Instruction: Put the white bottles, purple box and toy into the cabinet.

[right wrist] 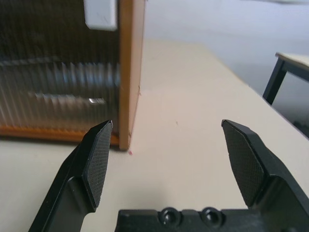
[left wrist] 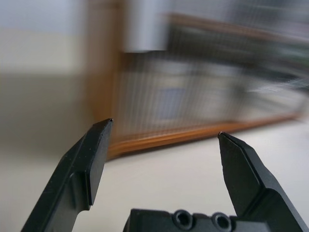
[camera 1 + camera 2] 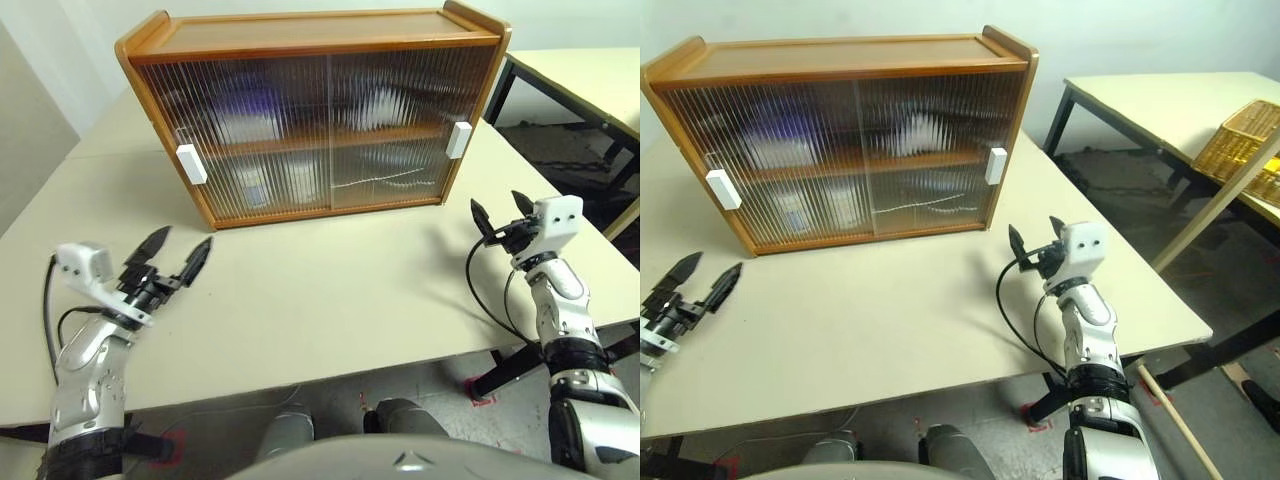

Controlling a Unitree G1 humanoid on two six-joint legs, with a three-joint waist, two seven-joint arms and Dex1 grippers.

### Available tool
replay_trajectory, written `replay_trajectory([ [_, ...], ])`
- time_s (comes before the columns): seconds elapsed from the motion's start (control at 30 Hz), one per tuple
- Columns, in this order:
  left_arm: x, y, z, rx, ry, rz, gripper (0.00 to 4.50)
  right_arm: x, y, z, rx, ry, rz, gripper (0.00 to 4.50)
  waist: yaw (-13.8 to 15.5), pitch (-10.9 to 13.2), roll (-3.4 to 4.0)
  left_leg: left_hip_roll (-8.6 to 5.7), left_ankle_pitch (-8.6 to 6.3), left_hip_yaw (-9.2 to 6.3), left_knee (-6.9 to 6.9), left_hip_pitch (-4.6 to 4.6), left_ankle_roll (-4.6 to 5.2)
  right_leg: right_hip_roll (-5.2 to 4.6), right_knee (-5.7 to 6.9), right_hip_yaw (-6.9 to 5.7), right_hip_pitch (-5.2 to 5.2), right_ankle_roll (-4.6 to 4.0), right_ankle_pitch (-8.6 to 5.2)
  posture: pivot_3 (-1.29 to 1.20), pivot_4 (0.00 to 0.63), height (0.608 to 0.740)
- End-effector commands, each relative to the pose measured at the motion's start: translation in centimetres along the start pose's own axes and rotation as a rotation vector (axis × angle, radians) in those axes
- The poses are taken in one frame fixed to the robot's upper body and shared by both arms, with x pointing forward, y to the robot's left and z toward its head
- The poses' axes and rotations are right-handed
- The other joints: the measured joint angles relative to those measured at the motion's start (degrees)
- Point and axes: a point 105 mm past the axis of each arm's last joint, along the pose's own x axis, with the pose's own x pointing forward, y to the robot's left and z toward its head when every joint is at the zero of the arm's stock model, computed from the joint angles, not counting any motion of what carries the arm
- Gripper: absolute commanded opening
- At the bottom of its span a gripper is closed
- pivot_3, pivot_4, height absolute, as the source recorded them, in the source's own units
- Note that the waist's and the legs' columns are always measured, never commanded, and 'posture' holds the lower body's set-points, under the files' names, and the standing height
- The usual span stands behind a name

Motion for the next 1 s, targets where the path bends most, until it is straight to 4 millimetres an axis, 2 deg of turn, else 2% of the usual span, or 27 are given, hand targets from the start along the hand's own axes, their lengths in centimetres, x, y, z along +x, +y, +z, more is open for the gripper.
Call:
replay_trajectory([
  [0.03, -0.9, 3.5, 0.0, 0.048, -0.040, 0.202, 4.50, -0.2, -0.6, -0.3, 0.026, -0.002, 0.002, 4.48, 0.21, 0.00, 0.00, -0.01, 0.01, 0.00, 0.00, 0.03, 0.02, 0.00, 0.00, 0.00, 0.04, 0.00, 0.01, -0.01, 0.000, 0.740],
  [0.17, -1.3, 5.2, -0.4, 0.072, -0.041, 0.271, 4.50, -0.1, -0.7, -0.5, 0.032, 0.004, 0.008, 4.48, 0.23, 0.00, 0.00, -0.02, 0.03, 0.02, 0.01, 0.27, 0.05, 0.00, 0.00, 0.02, 0.34, 0.00, 0.04, -0.01, 0.000, 0.740],
  [0.4, -0.8, 5.2, -1.0, 0.084, -0.043, 0.259, 4.50, -0.1, -0.8, -0.8, 0.031, 0.022, 0.006, 4.48, 0.13, 0.02, -0.03, -0.10, 0.01, -0.02, 0.01, 0.53, 0.02, -0.05, 0.00, 0.05, 0.61, 0.00, 0.04, -0.02, 0.000, 0.740],
  [0.67, -0.1, 4.9, -1.5, 0.101, -0.031, 0.234, 4.50, 0.3, -0.4, -0.4, 0.024, 0.009, 0.011, 4.48, -0.24, 0.02, -0.03, -0.10, 0.01, 0.02, -0.05, 0.58, 0.01, -0.04, -0.01, 0.05, 0.61, -0.04, -0.04, -0.03, 0.000, 0.740],
  [1.0, -0.6, 6.7, -1.6, 0.100, -0.039, 0.304, 4.50, 0.7, 0.2, 0.3, 0.024, -0.007, 0.010, 4.48, -0.44, 0.02, -0.03, -0.10, 0.00, 0.01, -0.15, 0.60, 0.01, -0.05, -0.01, 0.06, 0.61, -0.01, -0.16, -0.03, 0.000, 0.740],
])
